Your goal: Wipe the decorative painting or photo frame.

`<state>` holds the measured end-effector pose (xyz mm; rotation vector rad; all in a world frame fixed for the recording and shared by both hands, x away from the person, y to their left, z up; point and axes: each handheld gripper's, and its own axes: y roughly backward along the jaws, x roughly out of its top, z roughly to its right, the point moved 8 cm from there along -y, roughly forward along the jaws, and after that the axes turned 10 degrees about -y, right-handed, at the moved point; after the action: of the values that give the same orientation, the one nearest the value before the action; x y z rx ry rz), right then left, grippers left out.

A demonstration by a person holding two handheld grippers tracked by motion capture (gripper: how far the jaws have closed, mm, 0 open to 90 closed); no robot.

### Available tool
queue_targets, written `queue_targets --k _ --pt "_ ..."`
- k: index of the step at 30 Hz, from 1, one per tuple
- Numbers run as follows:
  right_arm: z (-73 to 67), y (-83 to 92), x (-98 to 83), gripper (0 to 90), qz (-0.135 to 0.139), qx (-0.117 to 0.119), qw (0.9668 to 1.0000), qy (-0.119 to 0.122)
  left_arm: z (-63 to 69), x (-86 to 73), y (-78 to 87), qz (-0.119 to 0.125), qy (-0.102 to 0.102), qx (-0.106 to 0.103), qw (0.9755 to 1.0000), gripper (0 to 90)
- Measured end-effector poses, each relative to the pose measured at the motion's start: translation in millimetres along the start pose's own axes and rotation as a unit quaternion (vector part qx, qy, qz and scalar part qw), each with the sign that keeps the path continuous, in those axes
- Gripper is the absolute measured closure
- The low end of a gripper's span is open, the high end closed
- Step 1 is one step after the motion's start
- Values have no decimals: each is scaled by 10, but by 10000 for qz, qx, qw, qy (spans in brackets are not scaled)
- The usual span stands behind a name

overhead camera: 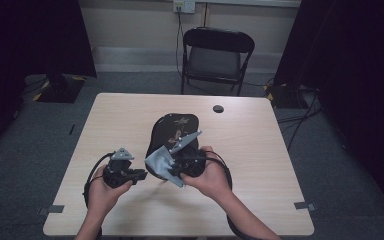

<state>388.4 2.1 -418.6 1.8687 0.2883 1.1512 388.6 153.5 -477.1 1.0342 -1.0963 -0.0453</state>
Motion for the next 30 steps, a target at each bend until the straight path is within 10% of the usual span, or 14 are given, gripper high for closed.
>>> queue_targets --k 30 --pt "150 -748 -708 819 -800 152 9955 -487 -2 -51 -5 -39 21 0 10000 782"
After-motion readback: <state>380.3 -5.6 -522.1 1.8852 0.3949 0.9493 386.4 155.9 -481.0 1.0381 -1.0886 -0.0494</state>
